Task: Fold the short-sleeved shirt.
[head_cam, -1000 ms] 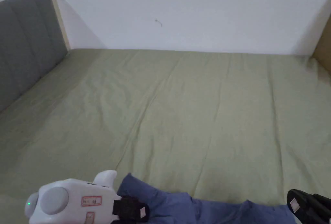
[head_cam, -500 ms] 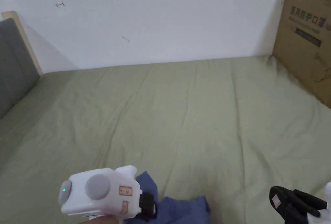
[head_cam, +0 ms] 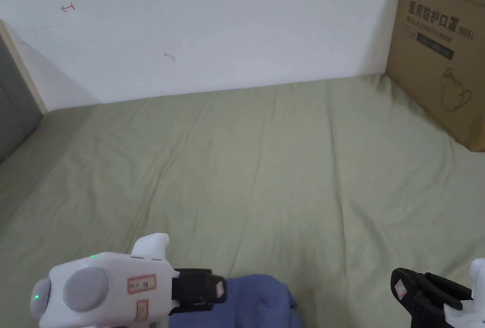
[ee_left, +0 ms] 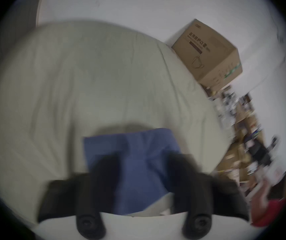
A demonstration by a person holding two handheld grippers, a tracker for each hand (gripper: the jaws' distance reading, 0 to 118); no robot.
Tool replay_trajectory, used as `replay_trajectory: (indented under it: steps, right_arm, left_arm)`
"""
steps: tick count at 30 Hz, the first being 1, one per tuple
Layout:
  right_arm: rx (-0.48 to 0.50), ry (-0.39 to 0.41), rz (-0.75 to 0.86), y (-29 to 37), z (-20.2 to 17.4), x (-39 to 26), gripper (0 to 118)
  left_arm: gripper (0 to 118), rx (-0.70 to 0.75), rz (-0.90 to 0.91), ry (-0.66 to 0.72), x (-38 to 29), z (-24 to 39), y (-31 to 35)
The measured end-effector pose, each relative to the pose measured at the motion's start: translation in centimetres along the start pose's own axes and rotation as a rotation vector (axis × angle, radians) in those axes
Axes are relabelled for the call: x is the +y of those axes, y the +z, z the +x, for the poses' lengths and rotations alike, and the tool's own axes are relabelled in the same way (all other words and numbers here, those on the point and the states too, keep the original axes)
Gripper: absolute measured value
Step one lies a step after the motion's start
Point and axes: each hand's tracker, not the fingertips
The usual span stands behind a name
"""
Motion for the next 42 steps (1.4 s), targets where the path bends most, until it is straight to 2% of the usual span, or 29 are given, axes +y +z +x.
replay_trajectory:
  steps: [1,2,5,9,14,18,20,23,24,26,31,34,36,37,40,42]
  right_arm:
    - [0.002,0.0,0.0,-0.1,-0.1,0.0,0]
    - [0.005,0.0,-0.001,-0.1,-0.1,-0.1,0]
    - [0.007,0.005,0.0,-0.1,-0.2,-0.1,0]
    - [-0.001,0.025,-0.005,0.1,-0.2,0.1,0]
    - [-0.013,0.031,-0.007,0.2,0.2,0.4,0]
    - [-0.019,0.025,-0.012,-0.1,0.3,0.2,0]
    - [-0.016,0.019,-0.015,-0.2,0.2,0.1,0]
    - [0.001,0.007,-0.016,-0.2,0.0,0.0,0]
    - [0.014,0.002,-0.014,-0.1,-0.1,0.0,0]
    - [0.035,0.0,-0.011,0.2,-0.4,0.4,0]
    - [0.1,0.012,0.034,2.0,-1.9,2.4,0]
    - [0.118,0.056,0.127,3.7,-3.6,4.1,0]
    - [0.107,0.118,0.24,5.0,-4.9,4.8,0]
    - [0.085,0.151,0.298,5.5,-5.5,4.8,0]
    - [-0.066,0.244,0.527,6.6,-7.4,3.8,0]
    - [-0.193,0.279,0.68,5.8,-7.9,1.6,0]
  left_arm:
    - [12,0.045,-0.002,-0.048,-0.2,0.5,0.0]
    - [2,0.092,-0.004,-0.097,-0.6,1.0,-0.3]
    - [2,-0.055,-0.008,-0.1,-1.2,2.3,-1.5]
    - [2,-0.114,-0.039,-0.161,-1.4,5.6,-4.8]
    - [2,-0.014,-0.196,-0.196,-2.7,8.1,-11.7]
    - [1,-0.022,-0.15,-0.207,-4.4,9.4,-14.4]
    - [1,-0.093,-0.126,-0.17,-4.1,9.8,-14.3]
    - [2,-0.382,-0.088,-0.025,-3.8,9.5,-12.4]
    - [1,-0.459,-0.027,-0.001,-3.7,9.7,-10.9]
    - [1,-0.464,0.079,-0.033,-3.2,9.7,-7.6]
    - [1,-0.293,0.387,-0.1,-2.0,7.8,4.0]
    - [1,-0.051,0.619,-0.166,-3.0,6.9,10.4]
    - [1,0.105,0.76,-0.216,-4.2,6.7,13.6]
    - [1,0.163,0.822,-0.223,-4.9,6.7,14.4]
    - [1,0.332,1.041,-0.258,-7.6,6.4,15.9]
    - [1,0.455,1.136,-0.394,-9.4,5.9,14.4]
